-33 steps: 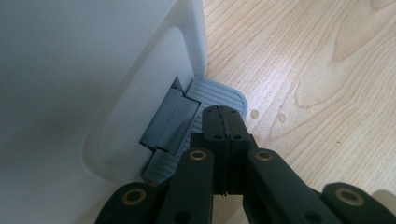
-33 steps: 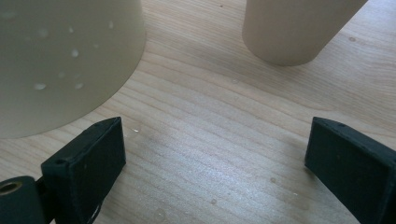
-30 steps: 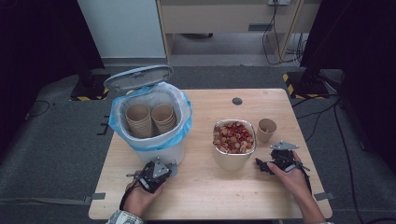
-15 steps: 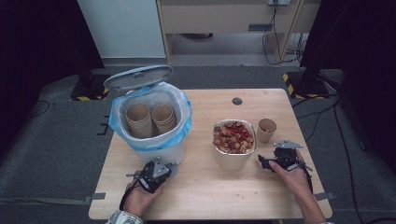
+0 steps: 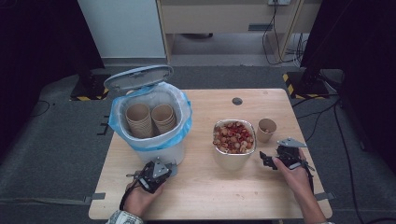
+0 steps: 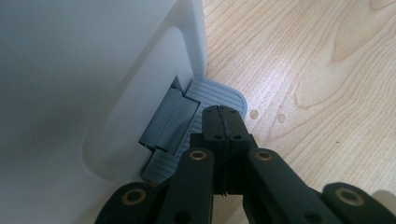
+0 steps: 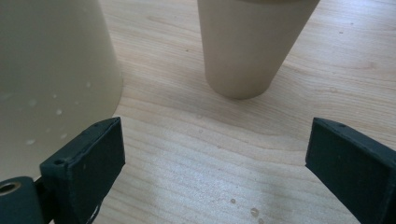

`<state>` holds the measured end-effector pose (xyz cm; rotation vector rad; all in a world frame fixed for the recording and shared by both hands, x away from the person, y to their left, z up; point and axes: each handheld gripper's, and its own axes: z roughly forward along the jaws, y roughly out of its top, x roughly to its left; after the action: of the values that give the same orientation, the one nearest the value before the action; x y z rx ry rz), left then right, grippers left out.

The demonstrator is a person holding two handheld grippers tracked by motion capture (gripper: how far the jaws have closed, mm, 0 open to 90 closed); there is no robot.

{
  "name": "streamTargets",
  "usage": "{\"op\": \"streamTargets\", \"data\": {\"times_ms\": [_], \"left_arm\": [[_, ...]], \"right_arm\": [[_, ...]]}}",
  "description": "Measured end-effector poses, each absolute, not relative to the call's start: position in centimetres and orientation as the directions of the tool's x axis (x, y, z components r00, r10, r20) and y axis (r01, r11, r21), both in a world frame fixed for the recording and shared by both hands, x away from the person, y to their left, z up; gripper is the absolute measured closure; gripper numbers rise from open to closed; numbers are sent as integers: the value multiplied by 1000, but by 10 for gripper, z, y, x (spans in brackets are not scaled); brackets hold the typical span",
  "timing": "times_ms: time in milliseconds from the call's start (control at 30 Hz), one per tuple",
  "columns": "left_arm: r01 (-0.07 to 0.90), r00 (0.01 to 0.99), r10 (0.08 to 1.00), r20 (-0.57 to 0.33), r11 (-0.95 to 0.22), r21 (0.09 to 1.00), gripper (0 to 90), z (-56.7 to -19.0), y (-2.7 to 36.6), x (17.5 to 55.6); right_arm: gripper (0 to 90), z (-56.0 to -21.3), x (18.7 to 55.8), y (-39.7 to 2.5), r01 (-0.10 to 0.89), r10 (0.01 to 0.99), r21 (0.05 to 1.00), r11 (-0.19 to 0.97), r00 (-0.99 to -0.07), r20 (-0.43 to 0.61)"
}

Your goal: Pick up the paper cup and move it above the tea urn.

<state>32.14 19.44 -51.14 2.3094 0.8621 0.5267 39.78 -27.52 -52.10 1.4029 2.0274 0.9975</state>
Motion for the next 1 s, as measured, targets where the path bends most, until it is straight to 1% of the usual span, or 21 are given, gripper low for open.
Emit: {"op": "streamTargets", "data": {"times_ms": [100,367,467,567,767,1000], "left_arm": [[446,710,689,147,-601,664,900,-511,195,322],[447,710,690,143,-598,665,900,-512,195,321],[448,711,690,138,-596,666,900,-512,195,322],[449,710,691,137,-595,667,900,-512,195,322],[447,711,689,140,-596,667,899,-512,195,321],[447,711,690,139,-595,668,900,-512,195,321]], "right_arm": [[58,-519,399,-276,587,938,786,196,-346,25],[64,-508,404,-276,587,939,782,209,-343,6],[66,-497,410,-277,578,938,791,201,-346,14],[69,-493,415,-278,573,938,798,187,-346,29],[64,-497,427,-276,567,938,801,190,-346,23],[64,-501,446,-275,548,942,821,160,-334,39]]}}
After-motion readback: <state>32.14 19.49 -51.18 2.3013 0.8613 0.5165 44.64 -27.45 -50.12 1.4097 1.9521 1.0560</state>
